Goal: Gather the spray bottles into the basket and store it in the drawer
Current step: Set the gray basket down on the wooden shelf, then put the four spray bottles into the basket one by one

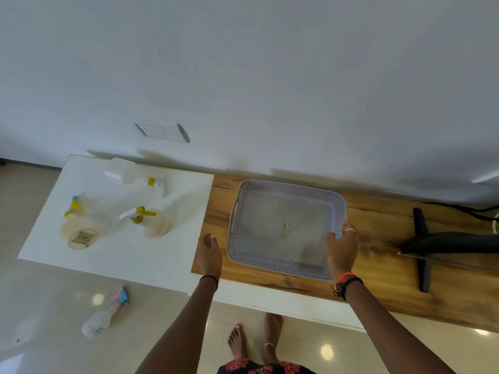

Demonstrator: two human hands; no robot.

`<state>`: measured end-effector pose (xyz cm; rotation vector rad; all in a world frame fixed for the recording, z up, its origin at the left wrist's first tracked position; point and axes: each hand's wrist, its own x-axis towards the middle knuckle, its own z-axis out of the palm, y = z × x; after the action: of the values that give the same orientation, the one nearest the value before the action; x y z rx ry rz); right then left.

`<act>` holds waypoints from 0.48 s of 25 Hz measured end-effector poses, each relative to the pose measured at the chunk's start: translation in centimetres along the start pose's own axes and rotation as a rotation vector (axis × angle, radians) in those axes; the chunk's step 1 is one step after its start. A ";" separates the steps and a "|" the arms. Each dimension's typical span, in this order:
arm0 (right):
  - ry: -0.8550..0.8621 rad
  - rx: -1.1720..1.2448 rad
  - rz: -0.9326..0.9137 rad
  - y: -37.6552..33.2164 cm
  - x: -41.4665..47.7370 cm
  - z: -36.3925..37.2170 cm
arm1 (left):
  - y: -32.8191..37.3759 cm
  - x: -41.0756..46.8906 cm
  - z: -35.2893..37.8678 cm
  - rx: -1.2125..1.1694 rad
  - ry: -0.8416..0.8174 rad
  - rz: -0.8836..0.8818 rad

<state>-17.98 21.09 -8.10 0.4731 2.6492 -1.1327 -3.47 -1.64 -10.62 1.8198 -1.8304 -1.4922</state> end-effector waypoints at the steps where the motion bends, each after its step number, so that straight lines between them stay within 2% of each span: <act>1: -0.013 -0.002 -0.062 -0.8 -0.5 0.5 | -0.1 -0.2 -0.6 -0.035 0.038 -0.019; 8: -0.248 0.054 -0.333 -5.6 -6.8 6.5 | -3.8 0.2 -6.3 -0.119 0.119 -0.131; 10: -0.333 0.053 -0.350 -6.4 -8.9 9.0 | -4.6 1.4 -8.3 -0.112 0.142 -0.160; 12: -0.437 0.056 -0.293 -7.2 -10.8 11.4 | -5.0 3.0 -10.3 -0.114 0.171 -0.199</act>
<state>-9.85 5.87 -7.54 -0.1515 2.3493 -1.2251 6.38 -8.18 -10.69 2.0517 -1.4946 -1.4191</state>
